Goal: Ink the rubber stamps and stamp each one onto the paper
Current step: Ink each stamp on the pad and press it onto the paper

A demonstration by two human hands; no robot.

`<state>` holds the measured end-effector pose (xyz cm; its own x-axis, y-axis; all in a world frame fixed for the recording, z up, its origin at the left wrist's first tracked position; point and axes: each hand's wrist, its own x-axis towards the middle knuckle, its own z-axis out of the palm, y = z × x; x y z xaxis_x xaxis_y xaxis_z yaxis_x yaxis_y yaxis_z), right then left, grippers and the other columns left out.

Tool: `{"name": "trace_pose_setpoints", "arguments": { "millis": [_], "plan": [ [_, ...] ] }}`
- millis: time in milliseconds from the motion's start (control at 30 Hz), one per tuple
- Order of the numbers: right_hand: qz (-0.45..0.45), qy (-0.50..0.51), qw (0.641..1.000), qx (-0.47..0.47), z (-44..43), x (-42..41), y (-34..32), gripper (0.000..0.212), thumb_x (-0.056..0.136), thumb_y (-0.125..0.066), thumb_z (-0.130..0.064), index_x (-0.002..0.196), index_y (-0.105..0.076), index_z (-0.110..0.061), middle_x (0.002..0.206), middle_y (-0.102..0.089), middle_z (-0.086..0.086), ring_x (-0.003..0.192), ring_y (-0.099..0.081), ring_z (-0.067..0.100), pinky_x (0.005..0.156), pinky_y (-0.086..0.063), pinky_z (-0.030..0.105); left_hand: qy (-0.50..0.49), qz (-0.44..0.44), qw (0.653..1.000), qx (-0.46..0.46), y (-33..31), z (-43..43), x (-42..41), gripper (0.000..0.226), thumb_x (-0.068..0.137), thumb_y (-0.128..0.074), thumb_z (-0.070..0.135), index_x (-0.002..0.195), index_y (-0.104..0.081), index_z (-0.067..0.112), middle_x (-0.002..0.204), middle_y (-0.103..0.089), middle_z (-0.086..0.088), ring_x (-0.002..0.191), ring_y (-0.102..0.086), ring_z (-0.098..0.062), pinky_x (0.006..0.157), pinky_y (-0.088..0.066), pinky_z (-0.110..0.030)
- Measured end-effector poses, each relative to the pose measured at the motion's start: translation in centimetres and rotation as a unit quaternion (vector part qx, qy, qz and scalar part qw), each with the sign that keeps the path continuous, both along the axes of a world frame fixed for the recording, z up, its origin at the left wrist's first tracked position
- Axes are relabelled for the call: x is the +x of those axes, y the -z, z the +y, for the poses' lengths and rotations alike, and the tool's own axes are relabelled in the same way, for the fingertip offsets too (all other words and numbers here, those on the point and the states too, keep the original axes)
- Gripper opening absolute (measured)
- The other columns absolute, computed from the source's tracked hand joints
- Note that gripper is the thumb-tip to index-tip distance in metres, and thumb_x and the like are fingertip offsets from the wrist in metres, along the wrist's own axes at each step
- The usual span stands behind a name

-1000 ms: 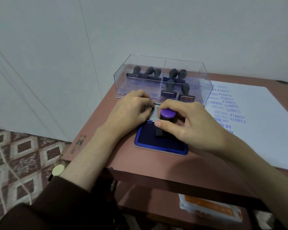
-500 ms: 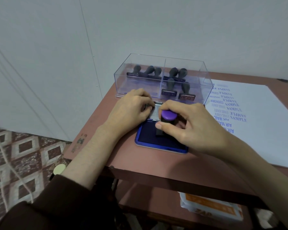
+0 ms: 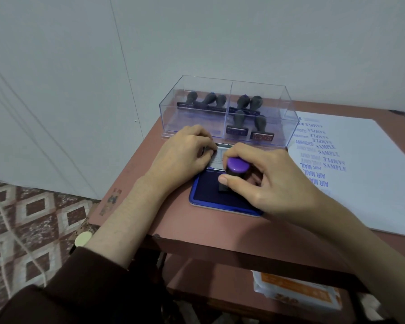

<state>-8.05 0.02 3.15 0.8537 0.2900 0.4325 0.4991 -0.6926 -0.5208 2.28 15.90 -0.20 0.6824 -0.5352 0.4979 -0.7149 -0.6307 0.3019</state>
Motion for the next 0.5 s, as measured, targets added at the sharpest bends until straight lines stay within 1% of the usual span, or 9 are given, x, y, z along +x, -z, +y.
{"name": "trace_pose_setpoints", "arguments": {
  "millis": [67,133,167,233,267,300,367,433,500],
  "plan": [
    [0.0,0.011,1.0,0.004,0.0,-0.1,0.0,0.016,0.078,-0.065,-0.028,0.078,-0.048,-0.03,0.05,-0.046,-0.004,0.05,-0.041,0.014,0.049,-0.031,0.013,0.001,0.0,1.0,0.001,0.0,0.0,0.0,0.016,0.084,-0.059,0.015,0.093,-0.072,0.01,0.101,-0.064,-0.003,0.092,-0.057,-0.024,0.076,-0.047,-0.038],
    [0.015,0.025,0.999,0.02,0.0,0.2,0.1,0.017,0.079,-0.066,-0.029,0.077,-0.05,-0.03,0.053,-0.049,-0.003,0.053,-0.044,0.015,0.052,-0.033,0.016,-0.001,0.003,1.0,0.005,0.0,0.0,0.0,0.016,0.084,-0.059,0.016,0.093,-0.072,0.011,0.101,-0.063,-0.002,0.092,-0.057,-0.024,0.077,-0.047,-0.039],
    [0.03,0.036,0.998,0.042,-0.1,0.5,0.3,0.015,0.079,-0.066,-0.03,0.077,-0.052,-0.028,0.058,-0.052,-0.001,0.055,-0.047,0.014,0.055,-0.036,0.018,-0.003,0.005,1.0,0.008,0.0,0.0,-0.1,0.017,0.084,-0.059,0.016,0.093,-0.072,0.011,0.101,-0.063,-0.002,0.092,-0.057,-0.023,0.078,-0.047,-0.039],
    [0.081,0.055,0.987,0.127,-0.4,1.1,0.5,0.014,0.078,-0.066,-0.031,0.078,-0.056,-0.021,0.063,-0.056,0.001,0.059,-0.051,0.017,0.06,-0.042,0.029,-0.009,0.013,1.0,0.011,-0.1,0.0,-0.1,0.017,0.084,-0.059,0.016,0.094,-0.072,0.012,0.102,-0.063,-0.001,0.094,-0.057,-0.023,0.079,-0.047,-0.04],
    [0.114,0.053,0.975,0.183,-0.7,1.3,0.6,0.015,0.08,-0.068,-0.028,0.08,-0.058,-0.017,0.06,-0.054,0.0,0.056,-0.048,0.014,0.055,-0.04,0.028,-0.011,0.018,1.0,0.012,-0.2,0.0,-0.2,0.016,0.085,-0.059,0.016,0.094,-0.072,0.013,0.103,-0.063,-0.001,0.095,-0.056,-0.023,0.08,-0.047,-0.041],
    [0.147,0.048,0.958,0.24,-1.1,1.4,0.6,0.014,0.082,-0.068,-0.024,0.08,-0.058,-0.014,0.055,-0.049,-0.003,0.051,-0.044,0.01,0.05,-0.036,0.023,-0.013,0.023,1.0,0.016,-0.4,0.0,-0.2,0.017,0.086,-0.059,0.017,0.095,-0.072,0.013,0.103,-0.063,0.0,0.096,-0.056,-0.023,0.081,-0.046,-0.04],
    [0.199,0.045,0.918,0.34,-2.0,1.2,0.5,0.008,0.085,-0.065,-0.017,0.079,-0.06,-0.015,0.053,-0.044,-0.001,0.046,-0.034,0.009,0.044,-0.025,0.019,-0.02,0.033,0.999,0.03,-0.7,-0.1,-0.2,0.018,0.088,-0.057,0.02,0.098,-0.071,0.015,0.105,-0.062,0.001,0.098,-0.056,-0.022,0.082,-0.045,-0.038],
    [0.212,0.065,0.889,0.4,-3.4,0.9,0.3,0.007,0.086,-0.063,-0.015,0.079,-0.062,-0.017,0.052,-0.044,0.004,0.047,-0.03,0.013,0.045,-0.018,0.023,-0.025,0.034,0.998,0.043,-1.1,-0.6,-0.4,0.021,0.089,-0.055,0.024,0.101,-0.07,0.016,0.107,-0.062,0.0,0.099,-0.055,-0.022,0.083,-0.045,-0.038],
    [0.193,0.097,0.884,0.415,-5.1,0.6,-0.1,0.007,0.086,-0.062,-0.013,0.08,-0.062,-0.016,0.053,-0.046,0.005,0.05,-0.032,0.016,0.046,-0.02,0.027,-0.015,0.028,0.999,0.042,-1.6,-1.5,-0.9,0.023,0.089,-0.054,0.026,0.103,-0.069,0.016,0.106,-0.063,-0.001,0.1,-0.055,-0.023,0.083,-0.044,-0.037]
  ]
}}
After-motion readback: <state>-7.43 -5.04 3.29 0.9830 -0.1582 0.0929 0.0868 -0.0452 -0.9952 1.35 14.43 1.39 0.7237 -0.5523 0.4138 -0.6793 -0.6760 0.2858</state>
